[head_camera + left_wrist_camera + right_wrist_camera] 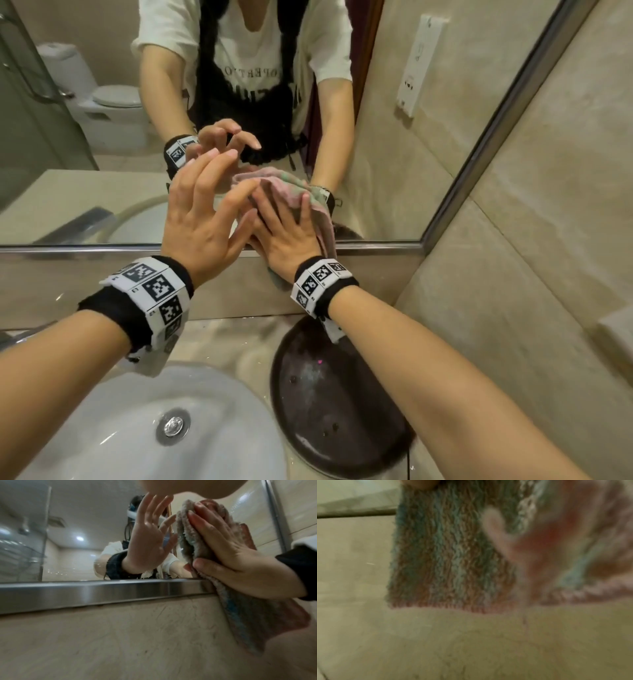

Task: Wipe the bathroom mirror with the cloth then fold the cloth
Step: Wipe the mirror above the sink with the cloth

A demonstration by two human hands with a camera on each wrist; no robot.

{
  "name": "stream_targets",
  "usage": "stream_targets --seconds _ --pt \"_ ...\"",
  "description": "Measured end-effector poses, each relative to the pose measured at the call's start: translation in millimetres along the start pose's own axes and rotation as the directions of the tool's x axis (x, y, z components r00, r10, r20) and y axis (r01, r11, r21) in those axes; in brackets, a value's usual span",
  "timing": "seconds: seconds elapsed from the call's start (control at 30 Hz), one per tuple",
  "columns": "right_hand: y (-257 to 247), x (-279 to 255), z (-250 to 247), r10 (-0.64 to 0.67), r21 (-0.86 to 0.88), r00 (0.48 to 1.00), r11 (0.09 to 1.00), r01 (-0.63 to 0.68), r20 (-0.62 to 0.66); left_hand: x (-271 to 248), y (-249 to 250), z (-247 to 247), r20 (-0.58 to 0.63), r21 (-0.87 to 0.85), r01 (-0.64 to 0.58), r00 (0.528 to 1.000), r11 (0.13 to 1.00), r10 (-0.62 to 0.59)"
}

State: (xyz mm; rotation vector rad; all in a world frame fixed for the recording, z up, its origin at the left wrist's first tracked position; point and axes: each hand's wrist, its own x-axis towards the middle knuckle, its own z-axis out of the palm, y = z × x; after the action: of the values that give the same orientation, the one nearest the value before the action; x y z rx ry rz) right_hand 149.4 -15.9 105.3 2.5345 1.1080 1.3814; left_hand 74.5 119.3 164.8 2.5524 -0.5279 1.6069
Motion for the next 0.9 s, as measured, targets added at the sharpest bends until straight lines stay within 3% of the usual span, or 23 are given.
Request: stream_targets --seconds 0.13,0.23,0.4,0.57,0.67,0.83,0.9 --pt "19.0 -5.0 -5.0 -0.171 -0.058 0.985 0.984 0.17 -0.017 -4.5 -4.9 -1.5 0.019 0.018 0.007 1.0 1.0 -0.007" --pt "45.2 -21.5 -9.4 -0.202 -0.095 0.979 0.975 0.203 0.016 -1.9 -1.4 3.2 0.009 0.012 -0.01 1.0 1.0 0.01" --pt "96.0 -53.6 -11.1 -0.071 -0.243 0.995 0.969 0.051 -0.075 6.0 12.4 14.9 0.001 -0.024 -0.033 0.999 0.999 0.033" --pt "145.7 -100.7 -15.4 0.185 -0.212 0.981 0.958 -0.192 -0.052 10.3 25.4 25.5 0.021 -0.058 -0.056 0.998 0.997 0.057" --pt "148.2 -107.7 -16.3 0.295 -0.207 0.954 0.931 -0.299 -0.052 11.0 33.6 30.5 0.048 -0.063 -0.071 0.996 0.995 0.074" --pt "145.1 -106.5 -17.9 0.319 -0.211 0.948 0.926 -0.312 -0.002 10.4 41.8 36.0 0.09 -0.073 -0.082 0.992 0.994 0.088" --pt "141.7 -97.5 -21.9 0.382 -0.199 0.924 0.905 -0.376 -0.007 11.5 40.5 36.5 0.092 -0.076 -0.084 0.992 0.994 0.091"
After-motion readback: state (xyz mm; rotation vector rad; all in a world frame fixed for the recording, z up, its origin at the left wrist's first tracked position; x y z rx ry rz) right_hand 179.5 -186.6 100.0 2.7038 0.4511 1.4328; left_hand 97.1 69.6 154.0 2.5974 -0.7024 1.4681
